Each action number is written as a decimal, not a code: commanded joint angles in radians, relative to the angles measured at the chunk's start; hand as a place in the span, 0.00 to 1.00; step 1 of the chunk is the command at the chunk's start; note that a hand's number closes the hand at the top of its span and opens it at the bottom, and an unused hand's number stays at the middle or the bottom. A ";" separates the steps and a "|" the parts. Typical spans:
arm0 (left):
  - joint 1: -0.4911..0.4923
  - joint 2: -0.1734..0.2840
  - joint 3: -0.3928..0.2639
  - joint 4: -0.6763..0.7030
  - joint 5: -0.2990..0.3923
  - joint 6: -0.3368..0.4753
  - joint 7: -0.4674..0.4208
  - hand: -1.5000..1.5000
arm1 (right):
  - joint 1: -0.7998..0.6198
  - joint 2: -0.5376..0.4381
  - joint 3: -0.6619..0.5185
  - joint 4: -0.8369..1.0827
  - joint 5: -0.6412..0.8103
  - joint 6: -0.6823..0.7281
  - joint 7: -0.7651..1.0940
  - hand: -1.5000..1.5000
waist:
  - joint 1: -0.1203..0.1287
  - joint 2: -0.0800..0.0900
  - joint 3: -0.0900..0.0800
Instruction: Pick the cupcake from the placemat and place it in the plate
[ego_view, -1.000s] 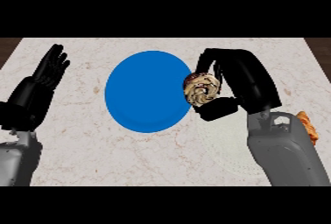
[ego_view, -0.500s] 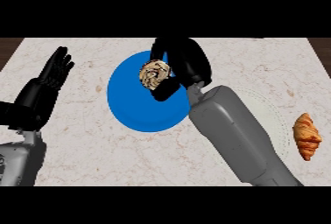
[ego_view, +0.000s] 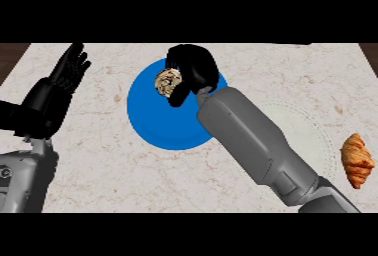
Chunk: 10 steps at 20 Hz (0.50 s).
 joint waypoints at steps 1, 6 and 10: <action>0.005 -0.012 -0.019 -0.036 -0.002 0.002 0.039 0.50 | -0.009 0.002 0.030 0.121 -0.119 -0.125 -0.006 1.00 | 0.026 0.003 0.000; -0.022 -0.043 -0.046 0.036 -0.039 0.006 -0.047 0.50 | -0.036 0.002 0.038 0.196 -0.273 -0.124 -0.098 0.00 | 0.045 0.020 0.000; -0.064 -0.030 -0.035 -0.001 -0.019 0.003 0.041 0.50 | -0.039 0.002 0.056 0.180 -0.383 -0.171 -0.175 0.00 | 0.047 0.011 0.001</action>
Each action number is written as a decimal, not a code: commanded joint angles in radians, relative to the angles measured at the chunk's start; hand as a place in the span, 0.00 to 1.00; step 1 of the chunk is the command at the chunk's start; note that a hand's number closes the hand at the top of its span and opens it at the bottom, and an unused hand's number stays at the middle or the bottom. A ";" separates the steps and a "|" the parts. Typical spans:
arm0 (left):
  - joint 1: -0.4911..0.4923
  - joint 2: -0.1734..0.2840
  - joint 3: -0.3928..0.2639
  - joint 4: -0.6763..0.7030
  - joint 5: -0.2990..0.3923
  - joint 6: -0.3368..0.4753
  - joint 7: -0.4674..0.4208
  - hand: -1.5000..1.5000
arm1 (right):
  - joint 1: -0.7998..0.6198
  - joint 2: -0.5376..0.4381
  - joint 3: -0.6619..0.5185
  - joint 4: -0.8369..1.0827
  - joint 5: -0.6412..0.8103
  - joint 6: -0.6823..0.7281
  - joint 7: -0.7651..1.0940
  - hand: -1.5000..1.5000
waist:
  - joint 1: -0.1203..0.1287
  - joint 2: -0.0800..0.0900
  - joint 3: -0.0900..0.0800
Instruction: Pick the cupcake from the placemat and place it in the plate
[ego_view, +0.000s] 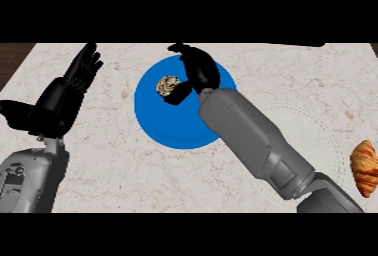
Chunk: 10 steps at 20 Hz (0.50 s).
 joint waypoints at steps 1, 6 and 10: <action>-0.025 -0.001 -0.006 -0.012 -0.001 -0.001 0.028 0.50 | 0.004 0.000 0.013 0.027 -0.112 -0.074 -0.100 0.00 | 0.016 0.002 0.001; -0.003 0.009 0.003 -0.014 -0.006 -0.007 0.011 0.50 | -0.017 0.000 -0.042 -0.012 -0.233 -0.214 -0.163 0.00 | 0.008 -0.004 0.001; 0.074 0.004 0.025 -0.028 0.002 -0.002 -0.019 0.50 | 0.013 0.000 -0.124 -0.012 -0.340 -0.195 -0.289 0.00 | -0.028 -0.011 0.001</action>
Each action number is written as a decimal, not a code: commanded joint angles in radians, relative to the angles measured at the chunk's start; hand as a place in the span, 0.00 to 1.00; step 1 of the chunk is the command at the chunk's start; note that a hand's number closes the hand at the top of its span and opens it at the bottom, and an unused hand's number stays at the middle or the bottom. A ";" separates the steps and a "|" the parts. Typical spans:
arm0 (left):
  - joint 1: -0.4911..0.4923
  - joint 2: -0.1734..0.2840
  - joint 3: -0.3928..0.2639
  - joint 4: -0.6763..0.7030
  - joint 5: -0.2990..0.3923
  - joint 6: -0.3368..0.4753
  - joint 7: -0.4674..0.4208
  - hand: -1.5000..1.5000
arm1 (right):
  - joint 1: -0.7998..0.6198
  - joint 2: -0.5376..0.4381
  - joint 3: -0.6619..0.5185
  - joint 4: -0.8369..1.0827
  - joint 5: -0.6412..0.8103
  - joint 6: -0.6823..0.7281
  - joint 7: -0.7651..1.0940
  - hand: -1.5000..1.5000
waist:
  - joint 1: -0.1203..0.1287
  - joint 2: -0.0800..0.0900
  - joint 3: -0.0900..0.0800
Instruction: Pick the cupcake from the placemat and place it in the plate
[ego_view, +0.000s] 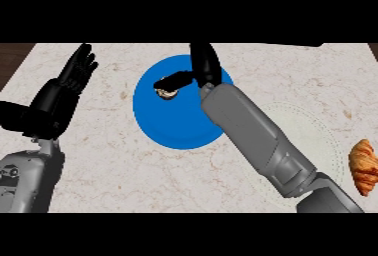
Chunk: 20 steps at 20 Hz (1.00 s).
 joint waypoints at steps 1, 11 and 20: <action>0.010 0.023 0.029 -0.026 0.005 0.002 0.024 0.50 | 0.000 0.000 -0.062 0.010 -0.099 -0.019 -0.100 0.00 | -0.032 -0.008 0.000; 0.109 0.031 0.053 -0.099 0.011 -0.011 0.033 0.50 | 0.129 -0.141 -0.238 -0.007 -0.173 0.139 -0.266 0.00 | -0.076 -0.020 0.000; 0.097 0.015 0.060 -0.102 0.003 -0.009 0.042 0.50 | 0.272 -0.310 -0.282 -0.102 -0.169 0.361 -0.312 0.00 | -0.087 -0.022 0.000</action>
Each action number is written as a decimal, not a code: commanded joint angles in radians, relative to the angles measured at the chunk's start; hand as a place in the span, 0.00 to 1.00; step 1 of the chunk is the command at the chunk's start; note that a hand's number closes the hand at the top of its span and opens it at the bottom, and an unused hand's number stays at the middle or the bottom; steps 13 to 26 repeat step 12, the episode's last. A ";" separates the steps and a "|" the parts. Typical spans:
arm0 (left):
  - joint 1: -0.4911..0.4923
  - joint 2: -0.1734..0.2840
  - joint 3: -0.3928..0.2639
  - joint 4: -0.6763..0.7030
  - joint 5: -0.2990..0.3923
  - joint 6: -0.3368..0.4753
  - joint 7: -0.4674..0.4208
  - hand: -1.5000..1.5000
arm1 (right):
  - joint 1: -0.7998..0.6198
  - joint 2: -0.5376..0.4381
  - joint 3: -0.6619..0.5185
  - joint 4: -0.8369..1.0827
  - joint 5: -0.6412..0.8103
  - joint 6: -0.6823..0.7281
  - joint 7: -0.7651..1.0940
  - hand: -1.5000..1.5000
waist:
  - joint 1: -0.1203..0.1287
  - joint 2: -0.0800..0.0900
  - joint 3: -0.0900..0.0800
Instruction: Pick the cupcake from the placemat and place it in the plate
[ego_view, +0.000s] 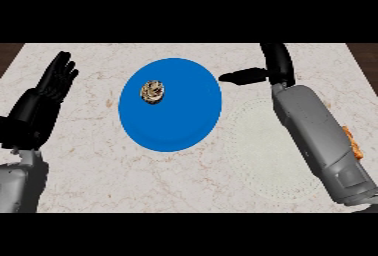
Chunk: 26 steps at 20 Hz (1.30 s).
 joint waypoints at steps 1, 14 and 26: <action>-0.006 -0.022 -0.020 -0.020 -0.023 0.022 0.041 0.50 | 0.085 -0.098 -0.025 -0.074 -0.005 0.106 -0.015 0.00 | -0.008 -0.002 0.000; 0.061 -0.022 0.014 -0.029 -0.006 -0.027 -0.013 0.50 | 0.263 -0.206 -0.089 -0.235 0.055 0.179 -0.052 0.00 | -0.004 -0.002 0.000; 0.061 -0.022 0.014 -0.029 -0.006 -0.027 -0.013 0.50 | 0.263 -0.206 -0.089 -0.235 0.055 0.179 -0.052 0.00 | -0.004 -0.002 0.000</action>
